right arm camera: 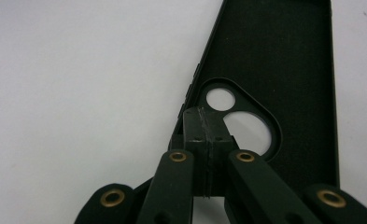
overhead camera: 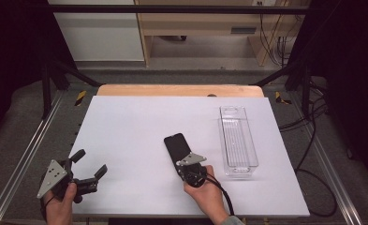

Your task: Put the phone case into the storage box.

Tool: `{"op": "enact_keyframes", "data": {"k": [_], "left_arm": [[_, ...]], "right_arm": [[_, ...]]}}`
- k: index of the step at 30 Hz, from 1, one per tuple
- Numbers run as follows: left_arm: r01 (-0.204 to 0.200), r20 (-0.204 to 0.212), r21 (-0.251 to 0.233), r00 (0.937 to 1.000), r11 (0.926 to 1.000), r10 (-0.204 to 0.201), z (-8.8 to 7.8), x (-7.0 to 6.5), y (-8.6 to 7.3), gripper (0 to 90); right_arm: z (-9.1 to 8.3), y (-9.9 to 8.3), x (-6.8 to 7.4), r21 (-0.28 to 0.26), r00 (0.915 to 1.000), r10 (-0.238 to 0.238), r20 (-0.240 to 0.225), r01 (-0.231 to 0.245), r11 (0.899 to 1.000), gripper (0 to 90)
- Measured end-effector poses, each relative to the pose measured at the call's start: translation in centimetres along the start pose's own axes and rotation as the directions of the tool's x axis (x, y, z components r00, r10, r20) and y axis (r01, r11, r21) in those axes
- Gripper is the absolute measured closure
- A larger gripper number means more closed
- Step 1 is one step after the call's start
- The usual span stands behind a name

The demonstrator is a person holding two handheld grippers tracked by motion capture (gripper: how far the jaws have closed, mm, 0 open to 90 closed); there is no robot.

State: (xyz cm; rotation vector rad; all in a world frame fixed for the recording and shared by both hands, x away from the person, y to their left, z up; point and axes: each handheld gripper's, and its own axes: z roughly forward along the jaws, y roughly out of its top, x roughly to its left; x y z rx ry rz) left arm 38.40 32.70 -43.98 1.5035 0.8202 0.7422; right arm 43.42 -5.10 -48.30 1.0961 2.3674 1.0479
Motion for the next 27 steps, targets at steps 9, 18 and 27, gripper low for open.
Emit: {"op": "enact_keyframes", "data": {"k": [9, 18, 27], "left_arm": [[0.004, 0.003, 0.004, 1.0000, 1.0000, -0.004, 0.1, -0.1, -0.1, 1.6], [0.002, 0.003, 0.007, 1.0000, 1.0000, -0.002, 0.2, -0.1, -0.1, 1.6], [0.002, 0.005, 0.011, 1.0000, 0.9999, -0.002, 0.2, -0.1, -0.1, 1.6]], "right_arm": [[-1.5, -1.2, 0.9, 0.011, 0.9988, -0.034, -0.036, 0.035, 0.999, 90.0], [-2.2, -1.7, 1.1, 0.024, 0.9959, -0.076, -0.049, 0.077, 0.997, 90.0], [-3.1, -2.4, 0.9, 0.034, 0.9924, -0.103, -0.067, 0.105, 0.994, 90.0]]}}
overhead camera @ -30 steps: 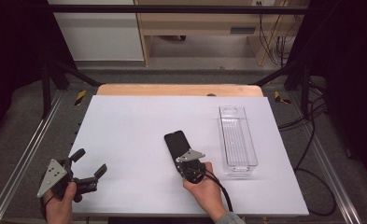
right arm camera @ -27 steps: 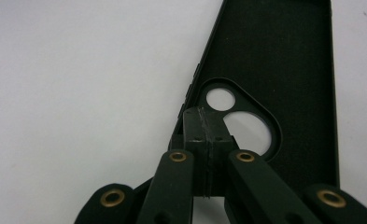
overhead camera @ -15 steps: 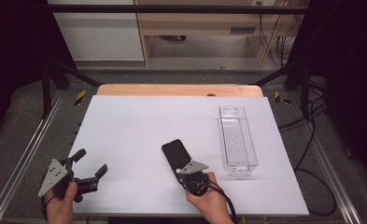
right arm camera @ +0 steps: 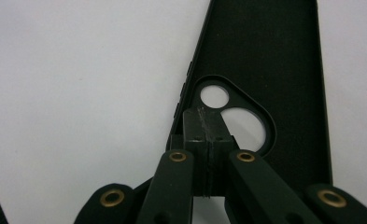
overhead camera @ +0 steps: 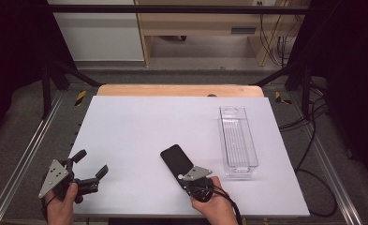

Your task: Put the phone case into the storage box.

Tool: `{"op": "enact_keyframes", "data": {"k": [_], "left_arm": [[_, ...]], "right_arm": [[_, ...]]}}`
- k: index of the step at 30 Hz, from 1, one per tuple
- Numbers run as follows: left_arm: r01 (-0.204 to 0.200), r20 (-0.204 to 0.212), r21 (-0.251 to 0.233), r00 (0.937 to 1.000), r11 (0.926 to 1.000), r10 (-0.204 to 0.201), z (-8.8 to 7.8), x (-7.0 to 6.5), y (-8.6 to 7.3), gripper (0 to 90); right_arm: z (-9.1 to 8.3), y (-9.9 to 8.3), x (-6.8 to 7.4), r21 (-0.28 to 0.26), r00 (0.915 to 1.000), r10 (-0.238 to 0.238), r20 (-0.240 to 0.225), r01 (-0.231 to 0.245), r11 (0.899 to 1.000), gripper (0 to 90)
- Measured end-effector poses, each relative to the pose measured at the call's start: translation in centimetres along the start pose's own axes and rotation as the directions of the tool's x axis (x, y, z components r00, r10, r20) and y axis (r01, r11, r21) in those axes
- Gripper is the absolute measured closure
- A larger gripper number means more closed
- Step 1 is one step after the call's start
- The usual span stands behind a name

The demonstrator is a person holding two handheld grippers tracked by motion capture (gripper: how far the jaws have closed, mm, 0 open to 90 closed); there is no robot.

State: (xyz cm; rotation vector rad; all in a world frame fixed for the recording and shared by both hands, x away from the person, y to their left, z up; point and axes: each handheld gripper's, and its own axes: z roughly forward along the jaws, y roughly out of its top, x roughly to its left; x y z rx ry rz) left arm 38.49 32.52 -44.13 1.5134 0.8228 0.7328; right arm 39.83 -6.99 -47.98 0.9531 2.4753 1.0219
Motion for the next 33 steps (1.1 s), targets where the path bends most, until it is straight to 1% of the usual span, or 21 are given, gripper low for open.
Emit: {"op": "enact_keyframes", "data": {"k": [7, 12, 17, 18, 20, 23, 27, 33], "left_arm": [[-0.001, 0.001, 0.004, 1.0000, 1.0000, 0.001, 0.1, -0.1, 0.0, 1.5], [0.000, -0.001, 0.008, 1.0000, 1.0000, 0.000, 0.1, -0.1, -0.1, 1.5], [0.002, -0.005, 0.010, 1.0000, 0.9999, -0.002, 0.1, -0.2, -0.2, 1.3], [0.001, -0.007, 0.011, 1.0000, 0.9999, -0.001, 0.1, -0.2, -0.3, 1.2], [0.001, -0.011, 0.012, 0.9999, 0.9999, -0.001, 0.0, -0.3, -0.4, 1.2], [-0.002, -0.020, 0.001, 0.9998, 1.0000, 0.002, -0.1, -0.3, -0.4, 1.2], [-0.004, -0.033, 0.005, 0.9995, 1.0000, 0.005, -0.1, -0.5, -0.5, 1.2], [-0.016, -0.029, 0.011, 0.9994, 0.9998, 0.016, 0.1, -0.6, -0.5, 1.2]], "right_arm": [[-0.5, -0.5, -0.1, 0.000, 0.9999, -0.001, -0.012, 0.001, 1.000, 90.0], [-0.6, -0.7, -0.2, -0.007, 0.9998, -0.011, -0.019, 0.011, 1.000, 90.0], [-0.8, -0.9, -0.3, -0.011, 0.9997, -0.012, -0.020, 0.012, 1.000, 90.0], [-0.8, -0.9, -0.3, -0.011, 0.9996, -0.023, -0.016, 0.023, 1.000, 90.0], [-0.9, -1.0, -0.4, -0.009, 0.9994, -0.032, -0.014, 0.032, 0.999, 90.0], [-1.0, -1.3, -0.5, -0.021, 0.9996, -0.021, -0.019, 0.020, 1.000, 90.0], [-1.2, -1.4, -0.8, -0.017, 0.9992, -0.030, -0.024, 0.030, 0.999, 90.0], [-1.2, -1.5, -0.9, -0.016, 0.9993, -0.027, -0.027, 0.027, 1.000, 90.0]]}}
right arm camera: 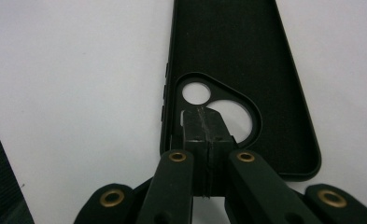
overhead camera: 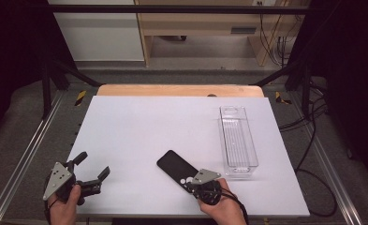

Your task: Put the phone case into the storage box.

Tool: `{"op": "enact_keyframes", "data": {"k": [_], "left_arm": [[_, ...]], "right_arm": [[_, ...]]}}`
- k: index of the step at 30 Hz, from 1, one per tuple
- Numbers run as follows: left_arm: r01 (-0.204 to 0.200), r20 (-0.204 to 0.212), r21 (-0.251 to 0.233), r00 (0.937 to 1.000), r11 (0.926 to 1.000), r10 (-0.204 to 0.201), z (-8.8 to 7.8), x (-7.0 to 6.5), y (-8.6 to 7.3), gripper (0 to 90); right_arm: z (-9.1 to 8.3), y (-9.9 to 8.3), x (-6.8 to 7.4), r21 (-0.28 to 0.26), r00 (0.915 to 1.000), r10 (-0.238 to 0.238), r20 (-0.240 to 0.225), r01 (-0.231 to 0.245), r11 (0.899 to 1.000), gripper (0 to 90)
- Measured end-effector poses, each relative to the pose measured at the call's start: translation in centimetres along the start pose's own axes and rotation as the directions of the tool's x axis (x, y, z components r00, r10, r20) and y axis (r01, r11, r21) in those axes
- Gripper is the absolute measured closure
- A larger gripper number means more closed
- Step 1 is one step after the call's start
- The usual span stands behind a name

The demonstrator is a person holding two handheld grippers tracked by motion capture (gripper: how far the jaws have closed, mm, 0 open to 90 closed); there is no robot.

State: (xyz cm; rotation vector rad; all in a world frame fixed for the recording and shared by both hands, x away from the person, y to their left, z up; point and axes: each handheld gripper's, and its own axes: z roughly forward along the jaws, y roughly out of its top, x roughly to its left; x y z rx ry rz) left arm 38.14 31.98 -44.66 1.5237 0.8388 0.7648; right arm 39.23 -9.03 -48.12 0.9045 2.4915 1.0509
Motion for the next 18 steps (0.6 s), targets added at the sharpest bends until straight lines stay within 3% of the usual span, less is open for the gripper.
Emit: {"op": "enact_keyframes", "data": {"k": [18], "left_arm": [[0.004, -0.006, 0.013, 1.0000, 0.9999, -0.004, 0.01, -0.16, -0.17, 1.2]], "right_arm": [[-0.12, -0.14, 0.13, -0.001, 0.9996, -0.024, 0.014, 0.024, 1.000, 90.0]]}}
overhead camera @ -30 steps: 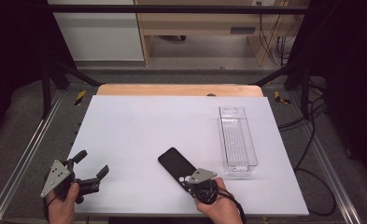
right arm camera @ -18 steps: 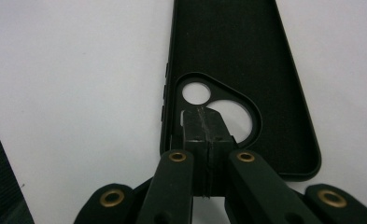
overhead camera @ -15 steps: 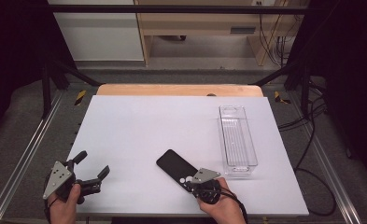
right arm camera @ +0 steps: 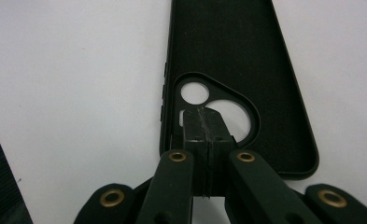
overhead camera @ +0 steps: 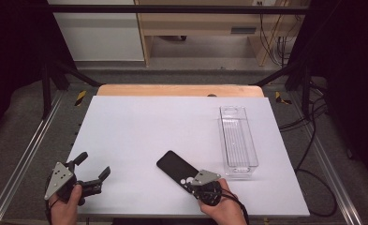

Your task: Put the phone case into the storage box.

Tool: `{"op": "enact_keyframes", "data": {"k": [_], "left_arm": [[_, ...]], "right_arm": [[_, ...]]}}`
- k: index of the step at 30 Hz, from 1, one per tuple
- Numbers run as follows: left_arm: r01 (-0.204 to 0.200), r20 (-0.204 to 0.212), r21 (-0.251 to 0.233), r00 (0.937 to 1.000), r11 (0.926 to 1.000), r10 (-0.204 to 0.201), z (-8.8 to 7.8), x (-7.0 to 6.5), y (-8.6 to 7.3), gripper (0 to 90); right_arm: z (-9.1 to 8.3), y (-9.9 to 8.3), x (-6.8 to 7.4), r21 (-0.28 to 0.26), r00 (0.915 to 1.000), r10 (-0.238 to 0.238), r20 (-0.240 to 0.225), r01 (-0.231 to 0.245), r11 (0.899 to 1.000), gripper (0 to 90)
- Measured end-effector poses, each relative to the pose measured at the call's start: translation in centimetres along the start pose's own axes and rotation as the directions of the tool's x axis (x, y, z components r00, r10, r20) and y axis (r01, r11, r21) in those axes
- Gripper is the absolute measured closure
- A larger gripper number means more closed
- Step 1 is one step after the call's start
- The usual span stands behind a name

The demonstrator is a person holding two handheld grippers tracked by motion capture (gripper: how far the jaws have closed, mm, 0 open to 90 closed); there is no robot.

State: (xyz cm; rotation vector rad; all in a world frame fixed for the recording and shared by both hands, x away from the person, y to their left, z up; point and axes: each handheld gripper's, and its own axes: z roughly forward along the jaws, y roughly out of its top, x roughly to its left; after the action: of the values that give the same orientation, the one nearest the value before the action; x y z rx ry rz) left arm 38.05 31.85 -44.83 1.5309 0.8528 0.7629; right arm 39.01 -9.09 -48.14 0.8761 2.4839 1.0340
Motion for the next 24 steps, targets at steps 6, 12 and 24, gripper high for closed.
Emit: {"op": "enact_keyframes", "data": {"k": [6, 12, 24], "left_arm": [[0.004, -0.005, -0.011, 1.0000, 0.9999, -0.005, -0.37, -0.13, 0.13, 1.2], [0.005, -0.004, 0.000, 1.0000, 1.0000, -0.005, -0.12, -0.09, 0.04, 1.2], [-0.001, -0.001, 0.005, 1.0000, 1.0000, 0.001, -0.09, -0.24, 0.03, 1.2]], "right_arm": [[-0.03, 0.00, -0.04, 0.001, 1.0000, 0.005, 0.000, -0.005, 1.000, 90.0], [-0.07, -0.03, -0.22, 0.003, 0.9999, 0.007, -0.008, -0.007, 1.000, 90.0], [-0.08, -0.07, -0.16, 0.000, 1.0000, -0.006, 0.001, 0.006, 1.000, 88.3]]}}
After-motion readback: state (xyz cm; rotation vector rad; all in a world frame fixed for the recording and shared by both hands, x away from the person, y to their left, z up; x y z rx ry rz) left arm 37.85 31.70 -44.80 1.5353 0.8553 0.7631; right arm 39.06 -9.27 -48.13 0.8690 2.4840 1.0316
